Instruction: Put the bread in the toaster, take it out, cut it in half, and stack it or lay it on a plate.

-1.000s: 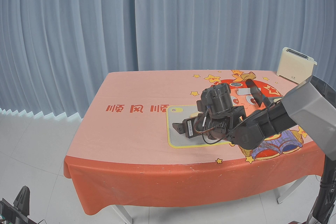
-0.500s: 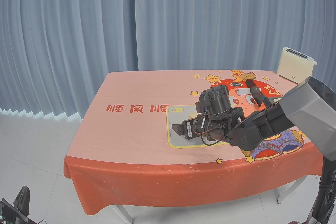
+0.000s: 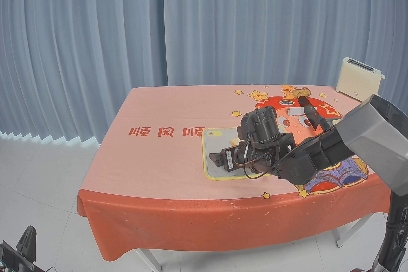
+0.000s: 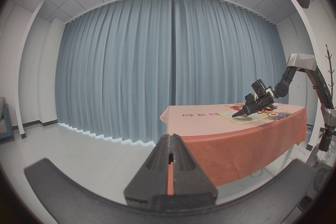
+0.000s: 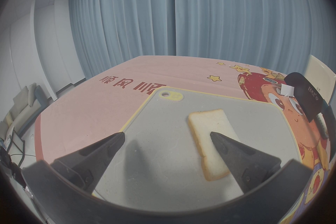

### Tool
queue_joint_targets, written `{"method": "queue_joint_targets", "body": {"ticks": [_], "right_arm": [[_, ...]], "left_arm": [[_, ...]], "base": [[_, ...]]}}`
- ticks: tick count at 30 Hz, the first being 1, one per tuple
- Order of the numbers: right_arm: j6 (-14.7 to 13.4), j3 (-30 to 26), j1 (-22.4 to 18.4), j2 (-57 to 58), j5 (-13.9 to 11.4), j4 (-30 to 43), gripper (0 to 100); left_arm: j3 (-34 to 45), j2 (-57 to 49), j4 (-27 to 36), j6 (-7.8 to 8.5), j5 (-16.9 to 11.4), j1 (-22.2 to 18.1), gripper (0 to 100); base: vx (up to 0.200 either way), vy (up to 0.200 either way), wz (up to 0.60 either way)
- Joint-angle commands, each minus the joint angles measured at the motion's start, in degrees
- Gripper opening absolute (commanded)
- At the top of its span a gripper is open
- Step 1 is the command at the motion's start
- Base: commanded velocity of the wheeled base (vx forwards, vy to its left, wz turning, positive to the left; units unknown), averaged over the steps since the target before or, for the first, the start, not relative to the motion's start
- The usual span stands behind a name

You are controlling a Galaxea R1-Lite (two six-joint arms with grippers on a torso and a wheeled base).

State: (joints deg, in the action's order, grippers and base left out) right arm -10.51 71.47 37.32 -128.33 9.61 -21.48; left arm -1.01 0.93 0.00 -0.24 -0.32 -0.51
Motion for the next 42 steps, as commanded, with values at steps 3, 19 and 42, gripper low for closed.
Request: {"method": "queue_joint_targets", "body": {"ticks": [3,19,42], "right_arm": [[0.14,-0.02,-0.05,-0.08,0.68,0.3,0],[2.16,-0.99,-0.05,3.17,3.58,-0.4,0],[0.4,-18.04,-2.16,32.35,2.7,-0.93,0]], "left_arm": [[1.01,-0.93,0.0,-0.02,0.05,-0.02,0],[1.01,-0.93,0.0,-0.02,-0.03,-0.02,0],[1.01,-0.93,0.0,-0.02,-0.03,-0.02,0]], "base": [[0.0,0.0,0.0],[0.0,0.0,0.0],[0.0,0.0,0.0]]}}
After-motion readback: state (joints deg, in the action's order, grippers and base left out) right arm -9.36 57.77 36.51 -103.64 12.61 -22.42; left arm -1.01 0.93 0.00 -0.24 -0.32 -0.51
